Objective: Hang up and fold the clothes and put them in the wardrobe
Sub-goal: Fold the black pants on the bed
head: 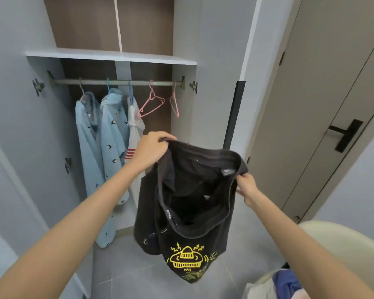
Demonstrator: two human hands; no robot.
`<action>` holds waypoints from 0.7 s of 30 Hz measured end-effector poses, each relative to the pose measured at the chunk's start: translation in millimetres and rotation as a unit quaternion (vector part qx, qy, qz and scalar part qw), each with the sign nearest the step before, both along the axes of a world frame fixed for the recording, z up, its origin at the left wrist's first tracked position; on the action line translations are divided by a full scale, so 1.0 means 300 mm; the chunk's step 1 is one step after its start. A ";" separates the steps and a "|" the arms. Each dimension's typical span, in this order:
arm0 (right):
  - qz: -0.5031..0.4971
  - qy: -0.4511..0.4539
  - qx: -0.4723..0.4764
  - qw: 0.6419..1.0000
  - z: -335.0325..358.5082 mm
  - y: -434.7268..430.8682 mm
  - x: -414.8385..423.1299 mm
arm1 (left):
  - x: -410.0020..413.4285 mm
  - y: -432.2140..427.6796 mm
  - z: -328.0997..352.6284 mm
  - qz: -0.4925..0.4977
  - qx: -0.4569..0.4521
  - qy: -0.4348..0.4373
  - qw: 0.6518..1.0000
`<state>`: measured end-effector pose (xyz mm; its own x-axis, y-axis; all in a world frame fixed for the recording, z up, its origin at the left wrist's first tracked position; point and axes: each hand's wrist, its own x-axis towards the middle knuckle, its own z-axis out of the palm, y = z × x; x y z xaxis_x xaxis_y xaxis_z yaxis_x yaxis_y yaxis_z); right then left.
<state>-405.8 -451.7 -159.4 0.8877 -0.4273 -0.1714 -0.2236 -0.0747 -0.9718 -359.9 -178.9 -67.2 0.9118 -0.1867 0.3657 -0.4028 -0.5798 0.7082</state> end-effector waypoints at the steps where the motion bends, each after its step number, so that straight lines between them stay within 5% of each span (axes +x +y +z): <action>1: 0.000 0.034 0.012 0.999 -0.038 0.012 0.000 | -0.007 -0.015 0.021 -0.005 -0.007 0.000 1.000; 6: 0.012 0.045 0.040 0.998 -0.133 0.107 -0.011 | -0.033 -0.073 0.082 -0.023 -0.091 0.052 0.994; 12: 0.269 -0.067 -0.036 0.960 -0.161 0.303 -0.069 | -0.045 -0.076 0.104 -0.014 -0.150 0.071 0.986; 21: 0.264 -0.179 -0.110 0.942 -0.221 0.518 -0.113 | -0.013 0.101 0.085 0.066 -0.268 0.107 0.955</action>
